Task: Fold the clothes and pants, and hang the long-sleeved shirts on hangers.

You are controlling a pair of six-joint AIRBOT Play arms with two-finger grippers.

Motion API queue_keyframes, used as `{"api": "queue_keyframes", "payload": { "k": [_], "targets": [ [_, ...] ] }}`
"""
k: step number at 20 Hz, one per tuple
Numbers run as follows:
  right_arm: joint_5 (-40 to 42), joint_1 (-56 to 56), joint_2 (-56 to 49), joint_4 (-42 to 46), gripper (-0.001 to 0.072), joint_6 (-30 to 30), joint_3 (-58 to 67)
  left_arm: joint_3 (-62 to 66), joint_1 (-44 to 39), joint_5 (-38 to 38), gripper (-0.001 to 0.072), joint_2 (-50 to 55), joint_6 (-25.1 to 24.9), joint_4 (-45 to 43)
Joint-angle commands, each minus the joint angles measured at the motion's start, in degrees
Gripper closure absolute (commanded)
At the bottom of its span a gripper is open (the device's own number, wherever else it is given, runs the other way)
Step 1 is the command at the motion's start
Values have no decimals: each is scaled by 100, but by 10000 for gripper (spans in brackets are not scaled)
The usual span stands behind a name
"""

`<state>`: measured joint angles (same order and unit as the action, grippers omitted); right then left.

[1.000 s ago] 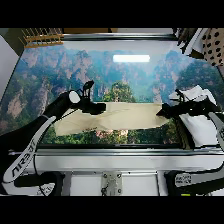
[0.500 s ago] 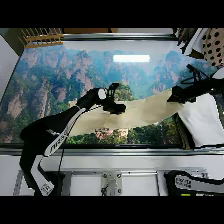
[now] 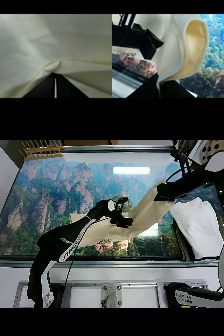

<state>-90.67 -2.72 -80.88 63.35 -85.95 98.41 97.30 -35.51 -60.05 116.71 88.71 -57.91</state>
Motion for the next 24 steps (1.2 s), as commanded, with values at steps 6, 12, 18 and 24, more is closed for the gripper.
{"api": "queue_keyframes", "payload": {
  "k": [6, 12, 18, 24],
  "targets": [
    [127, -883, 0, 2, 705, -457, 374, 50, 769, -212, 701, -793, 20, -98],
    [833, -1902, -225, -151, 705, -734, 382, 50, 1941, -334, 701, -1661, -46, -101],
    [1941, -3038, -1021, -728, 705, -723, 382, 48, 3108, -743, 701, -2417, -238, -101],
    [3477, -4061, -2275, -975, 687, -367, 385, 48, 4054, -1054, 701, -2977, -304, -98]
  ]
}}
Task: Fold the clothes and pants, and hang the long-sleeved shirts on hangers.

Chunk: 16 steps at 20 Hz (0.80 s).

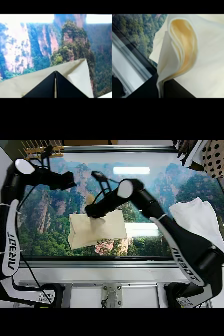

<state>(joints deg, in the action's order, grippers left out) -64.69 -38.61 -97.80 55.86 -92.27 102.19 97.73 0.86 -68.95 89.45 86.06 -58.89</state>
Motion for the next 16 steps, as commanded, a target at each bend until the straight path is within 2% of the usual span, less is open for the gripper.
{"api": "queue_keyframes", "payload": {
  "k": [1, 3, 4, 5, 7, 8, 9, 13, 16],
  "targets": [
    [1180, -619, -811, -459, 546, 426, 7, 4, 494, -157, 700, -310, -39, 0],
    [1812, -903, -1209, -1169, 145, 1067, 7, 4, 610, -157, 701, -393, -39, 0],
    [2009, -979, -1309, -1569, 13, 1488, 7, 4, 654, -160, 701, -404, -42, 0],
    [2044, -986, -1316, -1810, 14, 1698, 7, 4, 708, -168, 701, -404, -81, 0],
    [1847, -791, -1152, -1801, 36, 1718, -7, -2, 831, -219, 701, -417, -83, -2],
    [1670, -623, -997, -1552, 119, 1751, -50, -98, 868, -173, 701, -492, -114, -2],
    [1510, -442, -787, -1213, 132, 1749, -186, -341, 876, -26, 702, -660, -195, -9],
    [1040, 682, 407, -55, 130, 1685, -1716, -2017, 785, 369, 701, -1635, -286, 2],
    [708, 1897, 1005, 83, 118, 1685, -3032, -3154, 485, 457, 701, -2227, -428, 4]
  ]
}}
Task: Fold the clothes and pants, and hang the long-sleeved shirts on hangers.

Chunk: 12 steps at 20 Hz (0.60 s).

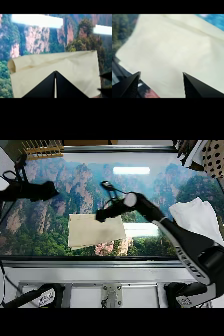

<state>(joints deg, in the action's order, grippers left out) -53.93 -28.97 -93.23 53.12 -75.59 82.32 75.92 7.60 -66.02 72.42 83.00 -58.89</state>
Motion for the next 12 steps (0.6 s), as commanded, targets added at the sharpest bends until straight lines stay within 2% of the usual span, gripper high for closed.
{"api": "queue_keyframes", "payload": {
  "k": [1, 5, 12],
  "targets": [
    [-433, 1320, 588, 289, 117, 17, -1366, -1276, -313, 249, 701, -695, -122, 7],
    [-463, 2175, 232, -590, 118, 173, -1923, -1941, -721, 461, 701, -1126, -122, 4],
    [-68, 1534, -693, -2494, 127, 1102, -1847, -2061, -1058, 529, 701, -1257, -118, 13]
  ]
}}
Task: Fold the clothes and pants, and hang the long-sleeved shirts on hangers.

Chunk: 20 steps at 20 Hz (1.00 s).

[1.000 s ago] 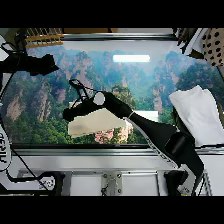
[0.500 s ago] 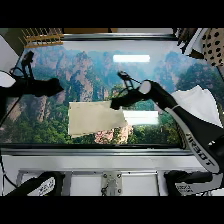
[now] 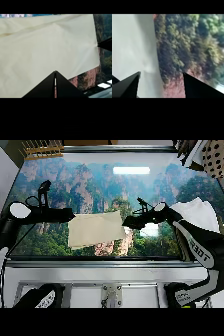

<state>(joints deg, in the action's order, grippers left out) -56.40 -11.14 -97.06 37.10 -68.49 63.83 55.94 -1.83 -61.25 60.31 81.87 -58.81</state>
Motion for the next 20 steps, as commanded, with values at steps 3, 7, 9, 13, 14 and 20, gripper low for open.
{"api": "queue_keyframes", "payload": {
  "k": [3, 7, 9, 13, 14, 20],
  "targets": [
    [435, -743, -579, -1263, 129, 426, 223, -63, -116, 114, 701, -44, -2, 11],
    [603, -1202, -748, -1294, 519, 590, 562, -63, -116, 111, 701, -44, -2, 11],
    [597, -1198, -671, -1261, 705, 702, 704, -66, -116, 96, 701, -44, -2, 9],
    [385, -378, 109, 212, 705, -267, 1169, -66, -116, 87, 701, -44, -2, 9],
    [236, -24, 393, 876, 705, -656, 1338, -63, -116, 85, 701, -44, -2, 9],
    [-111, 2439, 1915, 2872, 705, -1711, 1753, -66, -116, 85, 701, -44, -2, 11]
  ]
}}
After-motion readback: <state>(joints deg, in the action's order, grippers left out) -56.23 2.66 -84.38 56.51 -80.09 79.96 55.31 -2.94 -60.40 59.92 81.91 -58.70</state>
